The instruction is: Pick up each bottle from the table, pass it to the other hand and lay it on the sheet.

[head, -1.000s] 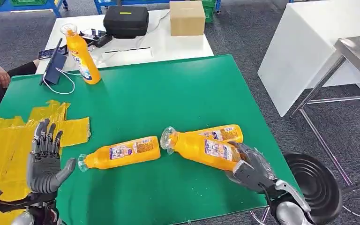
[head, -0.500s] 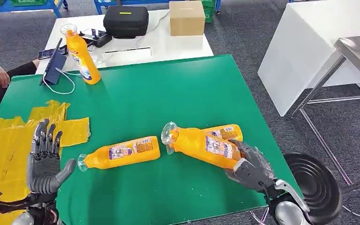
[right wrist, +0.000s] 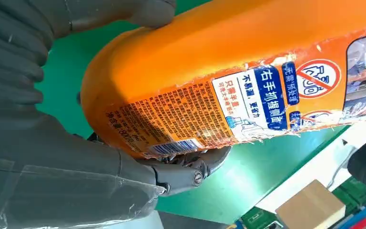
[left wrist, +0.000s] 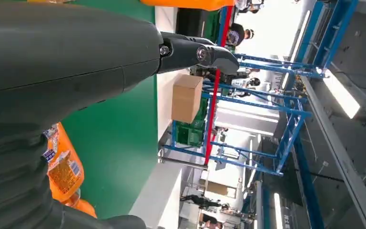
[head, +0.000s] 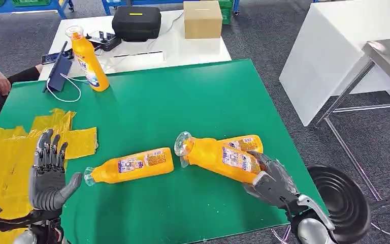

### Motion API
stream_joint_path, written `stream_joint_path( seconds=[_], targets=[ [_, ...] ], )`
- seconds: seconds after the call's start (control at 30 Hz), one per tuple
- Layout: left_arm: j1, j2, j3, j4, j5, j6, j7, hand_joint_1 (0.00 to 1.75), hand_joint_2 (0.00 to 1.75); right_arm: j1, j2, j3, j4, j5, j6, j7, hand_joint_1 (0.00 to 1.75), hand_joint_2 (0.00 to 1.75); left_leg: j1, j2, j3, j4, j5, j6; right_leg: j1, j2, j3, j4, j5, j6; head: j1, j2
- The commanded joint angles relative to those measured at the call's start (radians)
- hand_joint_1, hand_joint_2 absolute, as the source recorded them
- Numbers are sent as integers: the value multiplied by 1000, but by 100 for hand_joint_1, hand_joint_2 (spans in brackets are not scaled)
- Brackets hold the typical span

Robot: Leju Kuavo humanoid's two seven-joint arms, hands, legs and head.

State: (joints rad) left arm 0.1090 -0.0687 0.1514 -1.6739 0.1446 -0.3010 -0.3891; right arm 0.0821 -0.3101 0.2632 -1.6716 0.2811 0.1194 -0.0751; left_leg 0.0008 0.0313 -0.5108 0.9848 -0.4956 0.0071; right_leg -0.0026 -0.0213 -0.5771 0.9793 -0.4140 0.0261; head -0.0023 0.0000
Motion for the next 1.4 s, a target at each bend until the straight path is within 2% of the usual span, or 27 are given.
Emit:
stream_joint_path(
  seconds=[0.03, 0.07, 0.1, 0.13, 0.17, 0.23, 0.27, 0.3, 0.33, 0.37, 0.67, 1.23, 1.27, 1.3, 1.33, 1.4],
  targets=[
    [-33, 22, -146, 98, 250, -253, 257, 0, 175, -150, 196, 98, 69, -14, 186, -193, 175, 175, 1, -3, 1, 0, 0, -1, 0, 2, 1, -1, 0, 0, 0, 0],
    [-61, -40, -225, 162, 270, -240, 223, 0, 175, -299, 406, 244, 241, 87, 70, -91, 175, 175, 0, -2, 0, 0, 0, 0, 0, 1, 0, 0, 0, 0, 0, 0],
    [-79, -37, -287, 201, 252, -194, 168, 0, 175, -378, 458, 329, 346, 75, -23, -70, 175, 175, 2, 7, 4, -4, 2, -2, 1, 12, 0, -3, 5, -2, 0, 0],
    [-86, -28, -318, 213, 253, -169, 148, 0, 175, -411, 466, 371, 383, 51, -65, -61, 175, 175, 2, 11, 3, -4, 2, -2, 2, 14, 2, -4, 5, -2, 0, 0],
    [-91, -12, -343, 214, 261, -148, 133, 0, 175, -428, 451, 405, 394, 21, -95, -56, 175, 175, 2, 9, 0, -4, 1, -2, 1, 11, 1, -3, 5, -1, 3, 0],
    [-85, 8, -346, 196, 280, -139, 133, 0, 175, -416, 396, 424, 350, -16, -108, -56, 175, 175, 5, 16, 0, -5, 3, -3, 3, 21, -2, -3, 8, -3, 1, 0],
    [-82, 14, -339, 188, 287, -141, 139, 0, 175, -405, 374, 421, 328, -25, -107, -57, 175, 175, 5, 17, 0, -3, 3, -5, 3, 21, -5, -1, 9, -5, 1, 0],
    [-79, 16, -334, 183, 291, -144, 143, 0, 175, -397, 363, 417, 315, -30, -105, -58, 175, 175, 3, 12, 0, -2, 3, -4, 2, 13, -4, 0, 5, -4, 1, 0],
    [-78, 16, -332, 181, 293, -146, 146, 0, 175, -393, 357, 415, 309, -32, -103, -59, 175, 175, 4, 11, 0, -2, 3, -4, 2, 13, -4, 0, 5, -5, 3, 0],
    [-77, 14, -325, 179, 294, -151, 149, 0, 175, -386, 352, 411, 298, -35, -97, -59, 175, 175, 3, 5, -1, -1, 5, -5, 3, 7, -4, 0, 4, -4, 1, 0],
    [-77, 14, -321, 178, 294, -154, 151, 0, 175, -387, 354, 410, 300, -34, -94, -58, 175, 175, 3, -2, -3, -1, 5, -5, 2, 4, -4, 1, 3, -3, 2, 0],
    [-77, 14, -321, 178, 294, -154, 151, 0, 175, -387, 354, 410, 300, -34, -94, -58, 175, 175, 2, 0, -5, -1, 5, -5, 1, 3, -6, 1, 3, -3, 2, 0],
    [-78, 8, -318, 176, 289, -151, 150, 0, 175, -383, 359, 423, 316, -39, -59, -35, 175, 175, 2, -1, -4, -1, 5, -5, 1, 4, -5, 1, 3, -3, 2, 0],
    [-109, -35, -302, 153, 158, -65, 84, 0, 175, -352, 409, 496, 430, -2, 30, 25, 175, 175, 2, -1, -4, -1, 5, -5, 1, 4, -5, 1, 3, -3, 2, 0],
    [-120, -45, -303, 143, 155, -55, 104, 0, 175, -349, 439, 525, 510, 22, -16, -25, 175, 175, 2, -1, -4, -1, 5, -5, 2, 3, -4, 0, 3, -3, 2, 0],
    [-127, -48, -305, 138, 156, -50, 117, 0, 175, -355, 454, 552, 564, 20, -52, -57, 175, 175, 3, 0, -3, -1, 5, -5, 2, 3, -4, 0, 3, -3, 2, 0]
  ],
)
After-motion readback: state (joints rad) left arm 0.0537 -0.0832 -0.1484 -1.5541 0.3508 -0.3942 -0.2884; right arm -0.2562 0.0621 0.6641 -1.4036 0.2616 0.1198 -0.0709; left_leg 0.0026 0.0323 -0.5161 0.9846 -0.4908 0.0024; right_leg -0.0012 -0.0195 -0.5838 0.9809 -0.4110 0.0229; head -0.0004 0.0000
